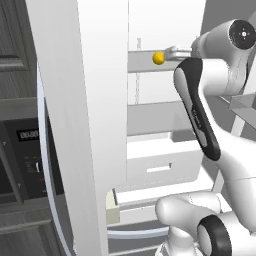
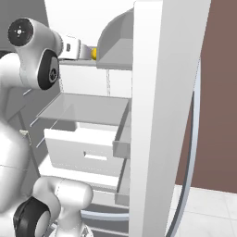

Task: Retrieve a lemon from the fridge and place it on the cutting board with the fish.

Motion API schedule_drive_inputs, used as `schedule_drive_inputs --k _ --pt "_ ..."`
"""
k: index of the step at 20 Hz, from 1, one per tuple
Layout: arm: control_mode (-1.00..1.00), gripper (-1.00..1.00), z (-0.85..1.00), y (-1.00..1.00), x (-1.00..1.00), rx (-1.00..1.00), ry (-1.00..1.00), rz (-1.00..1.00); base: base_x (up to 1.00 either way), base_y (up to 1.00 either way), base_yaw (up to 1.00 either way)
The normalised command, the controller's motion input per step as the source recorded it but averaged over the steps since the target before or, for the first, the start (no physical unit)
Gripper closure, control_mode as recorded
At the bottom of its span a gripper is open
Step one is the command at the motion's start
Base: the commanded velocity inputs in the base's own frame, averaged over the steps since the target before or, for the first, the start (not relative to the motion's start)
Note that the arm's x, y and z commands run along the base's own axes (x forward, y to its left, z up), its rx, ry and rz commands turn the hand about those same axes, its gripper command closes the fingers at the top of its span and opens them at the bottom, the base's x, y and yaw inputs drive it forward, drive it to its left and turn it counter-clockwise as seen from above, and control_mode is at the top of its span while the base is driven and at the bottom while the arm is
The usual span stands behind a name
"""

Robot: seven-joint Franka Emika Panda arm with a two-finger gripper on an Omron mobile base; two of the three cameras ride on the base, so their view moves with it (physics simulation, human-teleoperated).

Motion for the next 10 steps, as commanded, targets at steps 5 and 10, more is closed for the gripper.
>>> schedule_drive_inputs --k 5,10 --pt "-1.00 -1.00 -0.04 0.00 0.53 0.00 0.11 0.00 0.00 0.00 0.00" --pt "-1.00 -1.00 -0.09 0.00 0.43 0.00 0.03 0.00 0.00 0.00 0.00"
